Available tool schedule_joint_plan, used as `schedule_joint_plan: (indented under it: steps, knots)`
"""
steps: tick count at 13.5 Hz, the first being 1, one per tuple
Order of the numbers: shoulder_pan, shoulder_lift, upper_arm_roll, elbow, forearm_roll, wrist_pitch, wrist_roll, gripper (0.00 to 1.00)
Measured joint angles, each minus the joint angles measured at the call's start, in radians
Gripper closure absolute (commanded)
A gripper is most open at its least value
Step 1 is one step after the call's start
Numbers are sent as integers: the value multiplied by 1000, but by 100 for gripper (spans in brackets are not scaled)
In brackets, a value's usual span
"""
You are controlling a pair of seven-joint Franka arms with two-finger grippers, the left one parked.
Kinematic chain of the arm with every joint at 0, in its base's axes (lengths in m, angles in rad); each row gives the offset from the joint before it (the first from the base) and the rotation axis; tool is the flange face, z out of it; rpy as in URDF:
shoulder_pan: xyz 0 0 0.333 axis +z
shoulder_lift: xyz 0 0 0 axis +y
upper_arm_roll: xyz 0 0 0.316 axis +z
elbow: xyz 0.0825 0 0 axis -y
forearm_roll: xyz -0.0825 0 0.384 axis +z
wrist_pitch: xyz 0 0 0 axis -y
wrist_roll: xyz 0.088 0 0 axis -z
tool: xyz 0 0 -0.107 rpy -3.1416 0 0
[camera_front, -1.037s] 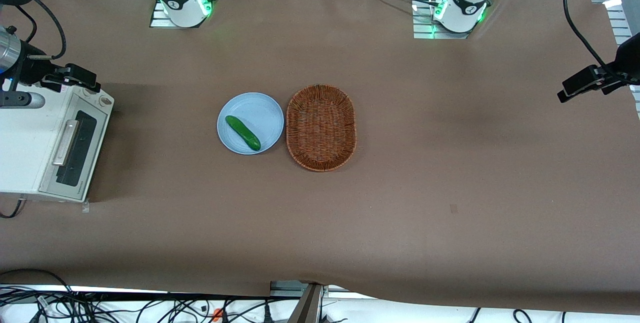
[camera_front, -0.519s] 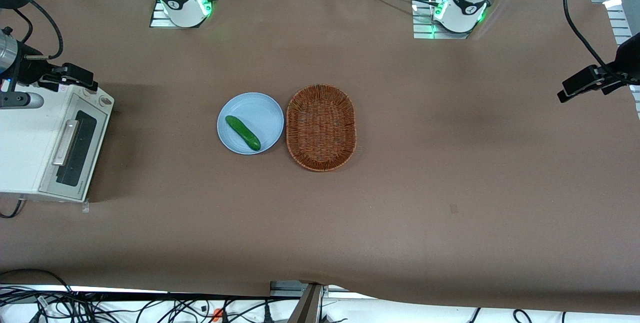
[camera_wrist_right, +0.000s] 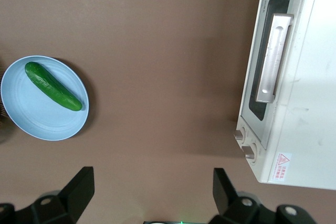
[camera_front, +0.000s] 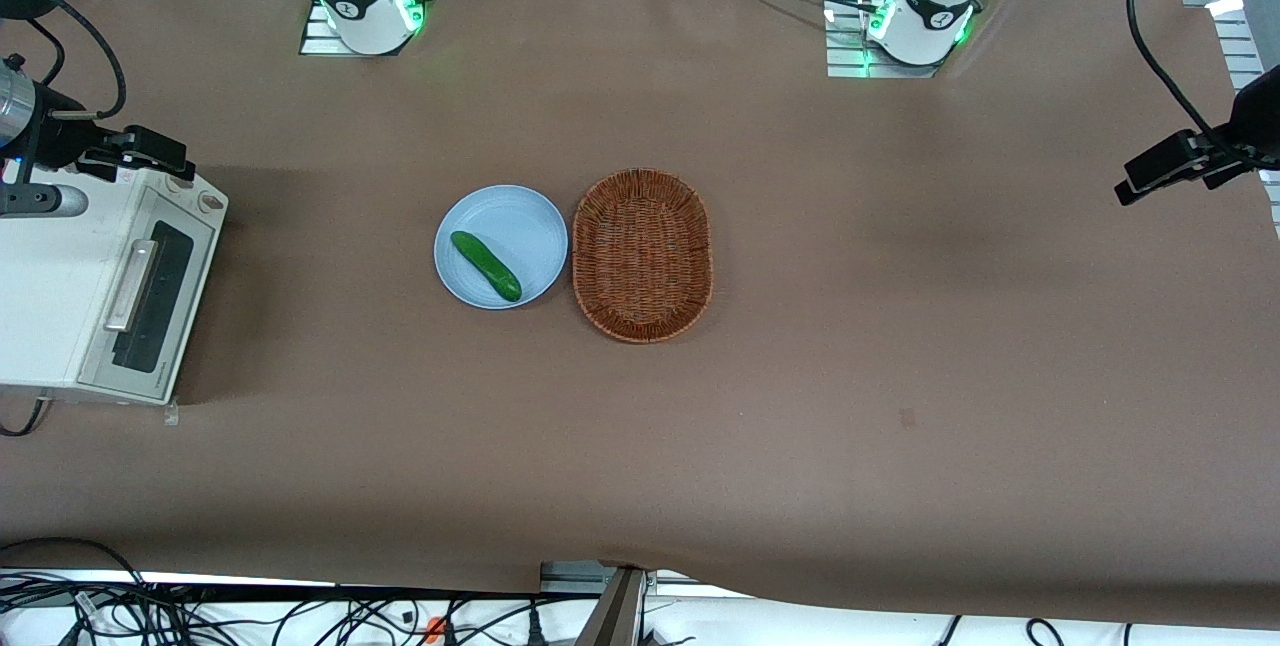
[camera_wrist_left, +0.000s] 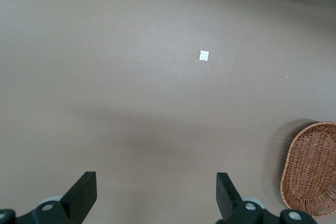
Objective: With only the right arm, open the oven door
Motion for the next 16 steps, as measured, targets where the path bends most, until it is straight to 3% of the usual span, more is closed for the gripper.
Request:
schedule_joint_plan:
  steps: [9,10,11,16]
  knots:
    - [-1,38,0,5,0,1,0,1]
    - [0,38,0,6,0,1,0,46]
    - [0,38,0,8,0,1,-1,99]
    - [13,39,8,25,-30,-36,-2,100]
